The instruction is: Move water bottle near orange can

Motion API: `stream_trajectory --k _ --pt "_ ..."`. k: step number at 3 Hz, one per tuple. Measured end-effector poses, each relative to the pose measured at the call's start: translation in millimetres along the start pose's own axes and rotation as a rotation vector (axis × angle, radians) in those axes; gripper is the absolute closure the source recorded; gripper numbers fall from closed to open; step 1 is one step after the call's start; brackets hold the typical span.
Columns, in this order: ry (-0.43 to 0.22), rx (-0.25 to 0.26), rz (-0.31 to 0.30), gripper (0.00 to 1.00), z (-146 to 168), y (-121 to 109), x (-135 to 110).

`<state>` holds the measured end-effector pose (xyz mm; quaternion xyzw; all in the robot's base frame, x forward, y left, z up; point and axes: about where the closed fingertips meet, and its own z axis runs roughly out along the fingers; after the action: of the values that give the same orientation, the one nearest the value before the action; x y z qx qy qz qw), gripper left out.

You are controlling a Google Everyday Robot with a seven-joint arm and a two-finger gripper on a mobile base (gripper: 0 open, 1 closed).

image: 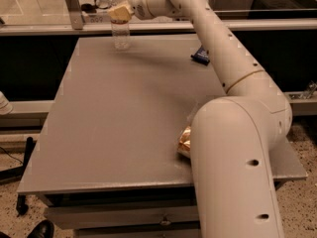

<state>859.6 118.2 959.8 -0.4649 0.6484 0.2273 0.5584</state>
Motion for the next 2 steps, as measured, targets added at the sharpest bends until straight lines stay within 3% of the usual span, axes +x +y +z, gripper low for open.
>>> stream_trajectory --k 1,2 --pt "0.022 -0.002 0.01 0.86 -14.8 -0.1 6.4" --pt "0.044 -0.013 0.032 1.0 -60.3 2.1 10.7"
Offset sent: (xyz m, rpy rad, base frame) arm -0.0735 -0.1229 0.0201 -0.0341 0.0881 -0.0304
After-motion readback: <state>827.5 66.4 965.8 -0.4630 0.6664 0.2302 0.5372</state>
